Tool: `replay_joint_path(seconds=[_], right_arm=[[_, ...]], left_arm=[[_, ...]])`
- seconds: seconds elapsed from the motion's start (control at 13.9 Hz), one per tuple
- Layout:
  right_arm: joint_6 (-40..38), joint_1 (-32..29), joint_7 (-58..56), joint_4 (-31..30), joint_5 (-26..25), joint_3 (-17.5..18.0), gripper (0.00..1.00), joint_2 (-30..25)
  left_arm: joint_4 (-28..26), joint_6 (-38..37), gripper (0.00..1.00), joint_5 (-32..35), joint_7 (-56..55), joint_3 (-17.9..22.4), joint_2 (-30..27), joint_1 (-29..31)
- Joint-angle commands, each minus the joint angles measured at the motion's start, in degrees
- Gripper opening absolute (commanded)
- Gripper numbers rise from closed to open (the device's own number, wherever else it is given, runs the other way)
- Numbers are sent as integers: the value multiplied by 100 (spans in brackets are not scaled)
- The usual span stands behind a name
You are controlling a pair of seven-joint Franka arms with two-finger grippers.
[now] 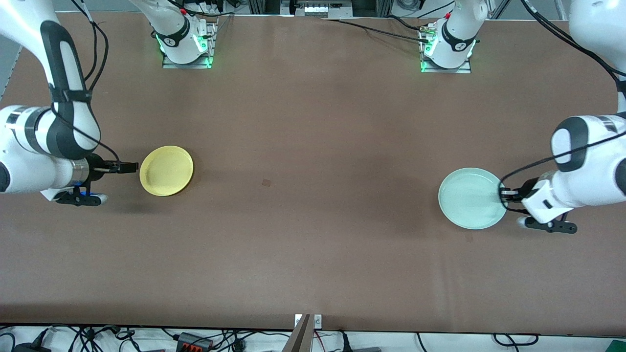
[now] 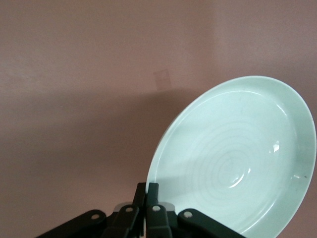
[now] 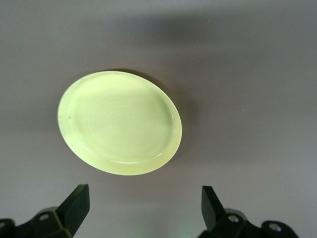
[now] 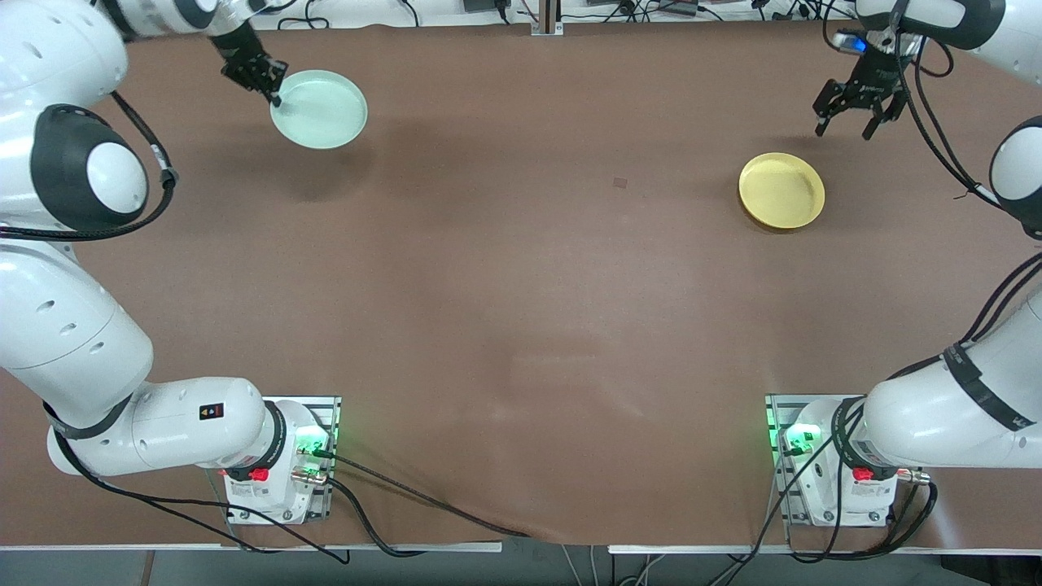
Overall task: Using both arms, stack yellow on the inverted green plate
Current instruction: 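Grasp the green plate with the left gripper while the right gripper grasps yellow, then lift the green plate with the left gripper and tilt it on edge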
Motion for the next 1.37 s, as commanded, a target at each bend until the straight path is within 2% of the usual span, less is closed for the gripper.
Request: replay_joint_path(seconds=[0.0, 0.07, 0.22, 0.43, 0.58, 0.72, 0.86, 1.08, 1.29], right_arm=[[94, -342, -336, 48, 221, 46, 100, 440], [173, -404, -415, 39, 229, 46, 100, 572], [323, -422, -434, 31, 230, 46, 100, 696], [341, -422, -434, 22, 483, 46, 98, 898], [349, -414, -451, 22, 493, 46, 88, 995], [419, -396, -460, 22, 484, 46, 81, 1004], [489, -405, -460, 22, 476, 46, 78, 1127], [473, -388, -495, 13, 476, 46, 62, 1206], [437, -396, -495, 4, 476, 46, 50, 1259]], left_arm=[[519, -560, 1, 780, -965, 42, 56, -758], [529, -666, 1, 1069, -1421, 42, 56, -1099], [529, -998, 1, 2086, -2282, 50, 73, -1864], [529, -1465, 1, 2855, -3391, 77, 248, -2770], [538, -1703, 1, 3399, -4059, 68, 415, -3280], [546, -1923, 1, 3577, -4744, 77, 573, -3799], [555, -1941, 1, 3778, -5290, 129, 758, -4273], [555, -2265, 1, 4306, -5880, 129, 1092, -4661], [547, -2599, 1, 4640, -6275, 121, 1259, -4995]])
